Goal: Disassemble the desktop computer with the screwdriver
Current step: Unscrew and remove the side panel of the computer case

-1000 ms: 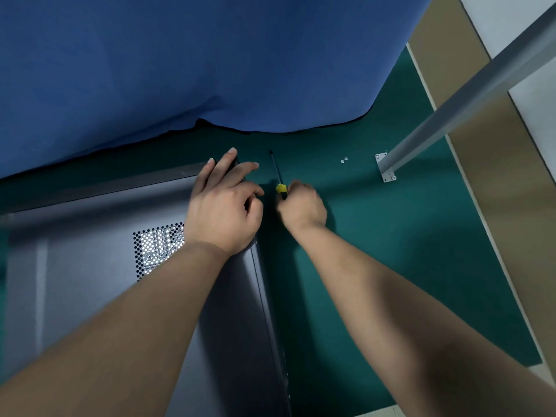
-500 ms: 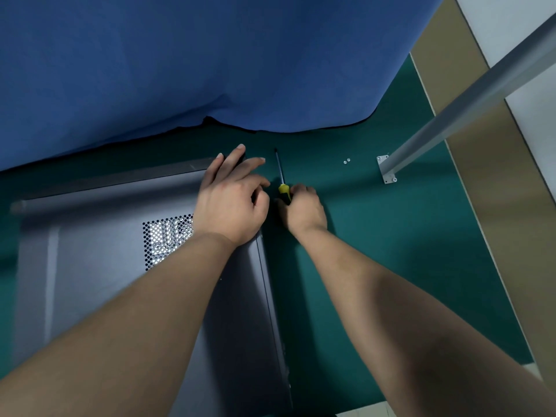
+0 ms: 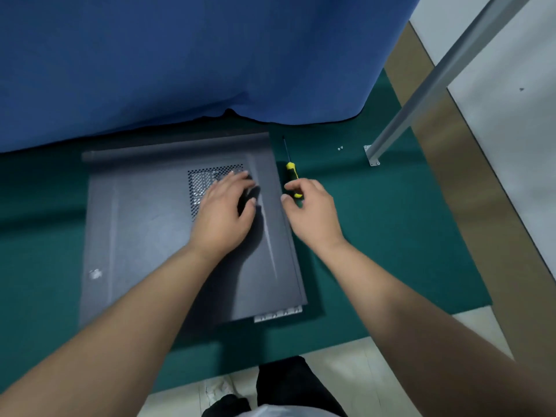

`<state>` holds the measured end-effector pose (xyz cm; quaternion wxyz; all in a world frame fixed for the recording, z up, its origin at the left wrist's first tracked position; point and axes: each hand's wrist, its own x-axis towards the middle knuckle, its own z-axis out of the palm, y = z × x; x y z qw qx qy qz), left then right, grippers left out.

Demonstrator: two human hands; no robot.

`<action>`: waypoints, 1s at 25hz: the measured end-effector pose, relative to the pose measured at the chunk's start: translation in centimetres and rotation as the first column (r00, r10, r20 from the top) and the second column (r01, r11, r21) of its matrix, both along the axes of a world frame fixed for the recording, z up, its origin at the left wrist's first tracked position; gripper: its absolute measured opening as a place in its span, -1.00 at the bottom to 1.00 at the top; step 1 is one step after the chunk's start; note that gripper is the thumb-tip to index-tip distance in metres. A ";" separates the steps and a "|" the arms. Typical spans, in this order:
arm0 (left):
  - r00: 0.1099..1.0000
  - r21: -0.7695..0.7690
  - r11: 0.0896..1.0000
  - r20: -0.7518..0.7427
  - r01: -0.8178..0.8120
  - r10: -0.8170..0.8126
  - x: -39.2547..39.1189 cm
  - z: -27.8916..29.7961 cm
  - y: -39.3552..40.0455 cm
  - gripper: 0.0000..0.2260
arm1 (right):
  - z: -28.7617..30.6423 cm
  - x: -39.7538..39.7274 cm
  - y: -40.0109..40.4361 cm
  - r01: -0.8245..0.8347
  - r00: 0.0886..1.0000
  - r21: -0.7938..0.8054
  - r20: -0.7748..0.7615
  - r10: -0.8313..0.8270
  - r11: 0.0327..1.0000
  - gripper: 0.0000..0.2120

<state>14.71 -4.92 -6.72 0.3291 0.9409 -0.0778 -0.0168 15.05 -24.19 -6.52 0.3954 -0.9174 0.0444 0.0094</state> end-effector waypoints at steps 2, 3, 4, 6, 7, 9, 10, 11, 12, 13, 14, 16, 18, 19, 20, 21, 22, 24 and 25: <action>1.000 0.014 1.000 0.006 0.015 -0.016 -4.8 0.3 3.1 -0.63 | 1.0 -4.1 1.9 -0.121 0.985 -0.097 0.110 0.131 0.988 -0.78; 1.000 0.040 0.999 0.016 0.025 -0.025 -7.1 0.4 4.8 -0.61 | 1.4 -6.2 3.0 -0.187 0.970 -0.162 0.127 0.208 0.969 -0.75; 0.999 0.074 0.996 0.026 0.040 -0.042 -9.1 0.4 6.4 -0.59 | 1.7 -8.0 3.9 -0.252 0.951 -0.241 0.119 0.286 0.937 -0.70; 0.995 0.132 0.987 0.013 0.096 -0.099 -12.6 0.1 9.3 -0.52 | 1.8 -11.2 5.8 -0.374 0.900 -0.404 0.059 0.431 0.835 -0.50; 0.991 0.151 0.980 -0.006 0.130 -0.131 -14.1 -0.1 10.5 -0.47 | 1.7 -12.5 6.6 -0.436 0.869 -0.459 0.011 0.495 0.774 -0.36; 0.981 0.189 0.963 -0.047 0.192 -0.186 -16.2 -0.5 12.8 -0.36 | 1.4 -14.3 7.9 -0.543 0.799 -0.535 -0.092 0.594 0.647 -0.11; 0.976 0.216 0.952 -0.069 0.218 -0.208 -16.9 -0.7 13.5 -0.29 | 1.1 -14.7 8.4 -0.578 0.768 -0.575 -0.144 0.624 0.579 -0.02; 0.971 0.251 0.938 -0.087 0.239 -0.224 -17.3 -0.9 14.0 -0.23 | 0.8 -14.8 8.7 -0.599 0.743 -0.615 -0.190 0.642 0.512 0.06; 0.967 0.299 0.920 -0.102 0.255 -0.235 -17.6 -1.0 14.3 -0.17 | 0.5 -14.7 8.9 -0.608 0.725 -0.652 -0.222 0.652 0.454 0.10; 0.964 0.357 0.896 -0.116 0.265 -0.239 -17.7 -1.1 14.3 -0.12 | 0.3 -14.4 9.1 -0.606 0.714 -0.682 -0.239 0.657 0.410 0.13; 0.964 0.413 0.871 -0.129 0.264 -0.231 -17.6 -1.2 14.1 -0.07 | 0.1 -14.0 9.2 -0.600 0.711 -0.701 -0.246 0.659 0.385 0.15; 0.973 0.494 0.840 -0.150 0.225 -0.173 -17.2 -1.3 13.4 0.00 | -0.3 -13.4 9.3 -0.580 0.721 -0.722 -0.240 0.649 0.377 0.16; 0.981 0.549 0.817 -0.163 0.177 -0.103 -16.9 -1.5 12.5 0.06 | -0.9 -13.2 9.4 -0.554 0.740 -0.741 -0.231 0.631 0.380 0.17; 0.984 0.579 0.800 -0.158 0.158 -0.080 -16.9 -1.6 12.2 0.08 | -1.1 -13.1 9.5 -0.540 0.751 -0.754 -0.230 0.620 0.375 0.18; 0.987 0.609 0.781 -0.144 0.140 -0.065 -16.9 -1.8 11.9 0.10 | -1.4 -13.2 9.5 -0.525 0.762 -0.767 -0.232 0.604 0.368 0.20; 0.991 0.631 0.766 -0.122 0.123 -0.058 -17.0 -2.1 11.8 0.10 | -1.6 -13.2 9.6 -0.510 0.777 -0.778 -0.234 0.584 0.366 0.21; 0.994 0.642 0.759 -0.098 0.107 -0.056 -17.1 -2.3 11.8 0.10 | -1.8 -13.3 9.6 -0.497 0.791 -0.785 -0.235 0.564 0.370 0.22; 0.996 0.646 0.758 -0.060 0.086 -0.062 -17.2 -2.7 11.9 0.08 | -2.0 -13.2 9.7 -0.483 0.808 -0.789 -0.234 0.541 0.380 0.22; 0.996 0.646 0.758 -0.052 0.087 -0.070 -17.2 -2.8 11.9 0.07 | -1.9 -13.1 9.7 -0.482 0.810 -0.788 -0.235 0.538 0.382 0.22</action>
